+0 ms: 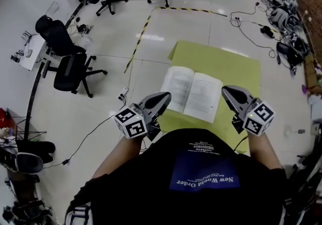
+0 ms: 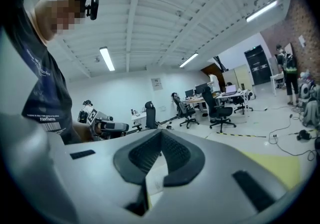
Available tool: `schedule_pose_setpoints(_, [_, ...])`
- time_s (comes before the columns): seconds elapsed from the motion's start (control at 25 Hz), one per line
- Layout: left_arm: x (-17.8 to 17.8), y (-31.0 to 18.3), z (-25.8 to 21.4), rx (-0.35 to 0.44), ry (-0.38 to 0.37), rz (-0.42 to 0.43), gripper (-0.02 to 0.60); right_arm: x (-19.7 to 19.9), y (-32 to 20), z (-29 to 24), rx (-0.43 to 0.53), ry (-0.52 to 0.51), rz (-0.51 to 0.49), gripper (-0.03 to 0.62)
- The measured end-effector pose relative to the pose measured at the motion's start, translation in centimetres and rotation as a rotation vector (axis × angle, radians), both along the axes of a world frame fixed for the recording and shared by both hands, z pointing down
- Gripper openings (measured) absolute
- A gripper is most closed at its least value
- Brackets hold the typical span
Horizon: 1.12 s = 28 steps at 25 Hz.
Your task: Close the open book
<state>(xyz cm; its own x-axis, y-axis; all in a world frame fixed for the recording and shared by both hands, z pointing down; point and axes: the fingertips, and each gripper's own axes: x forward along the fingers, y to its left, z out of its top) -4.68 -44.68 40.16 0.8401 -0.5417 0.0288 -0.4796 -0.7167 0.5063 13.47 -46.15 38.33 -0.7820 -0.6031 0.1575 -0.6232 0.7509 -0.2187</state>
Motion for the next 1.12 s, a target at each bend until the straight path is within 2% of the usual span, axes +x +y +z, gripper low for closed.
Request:
schedule_pose_setpoints(0.2, [-2.0, -3.4, -0.2, 0.041, 0.036, 0.119, -0.005, -2.4, -1.4, -1.6, 0.004, 0.023, 0.114, -0.015])
schedule_pose_setpoints(0.36, [-2.4, -5.2, 0.3, 0.031, 0.063, 0.205, -0.005, -3.8, -0.9, -2.0, -0.031, 0.047, 0.173, -0.015])
schedule_pose_setpoints(0.6, [0.0, -4.4, -0.4, 0.027, 0.069, 0.216, -0.005, -0.5, 0.2, -2.8, -0.028, 0.048, 0.202, -0.015])
schedule_pose_setpoints(0.76, [2.7, -4.4, -0.7, -0.005, 0.071, 0.151, -0.005, 2.1, -0.8, -3.4, 0.012, 0.077, 0.127, -0.015])
schedule_pose_setpoints(0.92, [6.3, -3.4, 1.3, -0.097, 0.081, 0.004, -0.005, 5.1, -3.0, -1.8, 0.018, 0.058, -0.023, -0.015])
schedule_pose_setpoints(1.04, [6.1, -1.6, 3.4, -0.157, 0.072, -0.099, -0.005, 4.3, -3.2, -0.4, 0.015, 0.03, -0.128, -0.015])
schedule_pose_setpoints(1.12, [5.2, -0.8, 4.4, -0.202, 0.111, -0.166, -0.005, 3.3, -3.5, -0.1, 0.015, 0.018, -0.171, -0.015])
